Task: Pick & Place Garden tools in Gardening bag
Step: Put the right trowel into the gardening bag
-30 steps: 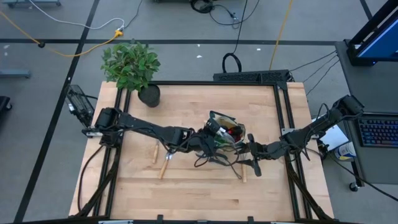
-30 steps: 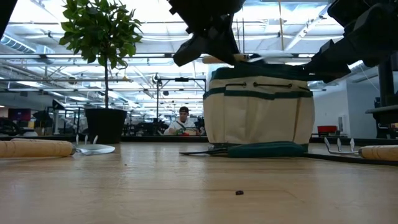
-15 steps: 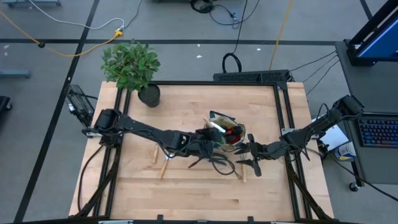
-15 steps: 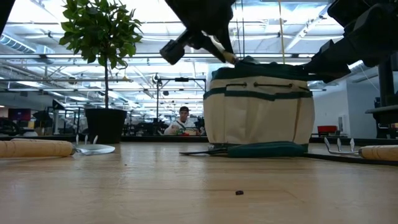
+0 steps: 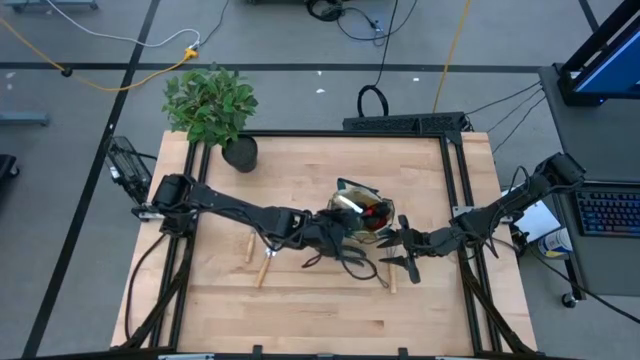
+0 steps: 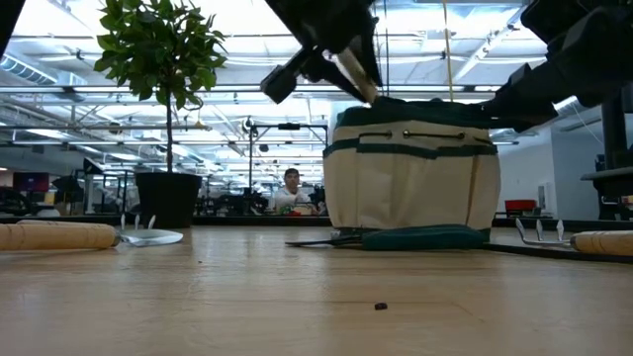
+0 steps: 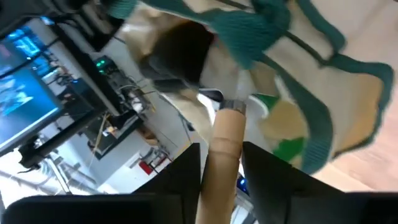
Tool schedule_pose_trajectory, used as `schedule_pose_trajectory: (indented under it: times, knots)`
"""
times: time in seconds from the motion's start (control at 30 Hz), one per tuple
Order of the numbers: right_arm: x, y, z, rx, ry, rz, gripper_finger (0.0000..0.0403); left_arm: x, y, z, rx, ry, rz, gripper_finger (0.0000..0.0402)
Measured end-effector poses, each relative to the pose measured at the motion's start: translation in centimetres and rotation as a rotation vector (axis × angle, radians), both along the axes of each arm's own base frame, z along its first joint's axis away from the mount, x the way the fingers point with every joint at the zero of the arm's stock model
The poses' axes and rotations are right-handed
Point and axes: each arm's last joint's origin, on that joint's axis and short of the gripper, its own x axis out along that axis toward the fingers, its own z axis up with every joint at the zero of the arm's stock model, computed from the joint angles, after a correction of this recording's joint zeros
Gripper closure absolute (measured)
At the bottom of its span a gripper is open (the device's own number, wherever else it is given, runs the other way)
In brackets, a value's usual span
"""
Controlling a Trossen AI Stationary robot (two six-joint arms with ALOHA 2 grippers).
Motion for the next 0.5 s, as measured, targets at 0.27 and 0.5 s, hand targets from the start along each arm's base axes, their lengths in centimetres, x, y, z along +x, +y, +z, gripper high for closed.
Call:
schedule_pose_trajectory:
  times: [0.27, 0.5]
  knots:
    - [-0.02, -0.01, -0.07, -0.02, 0.004, 0.008, 0.0232, 0.73, -0.15, 0.88, -0.051, -0.131, -0.008, 0.0256]
    - [-0.03, -0.01, -0.08, -0.027, 0.004, 0.011, 0.0232, 0.55, -0.88, 0.8, -0.161, -0.196, 0.047, 0.0255]
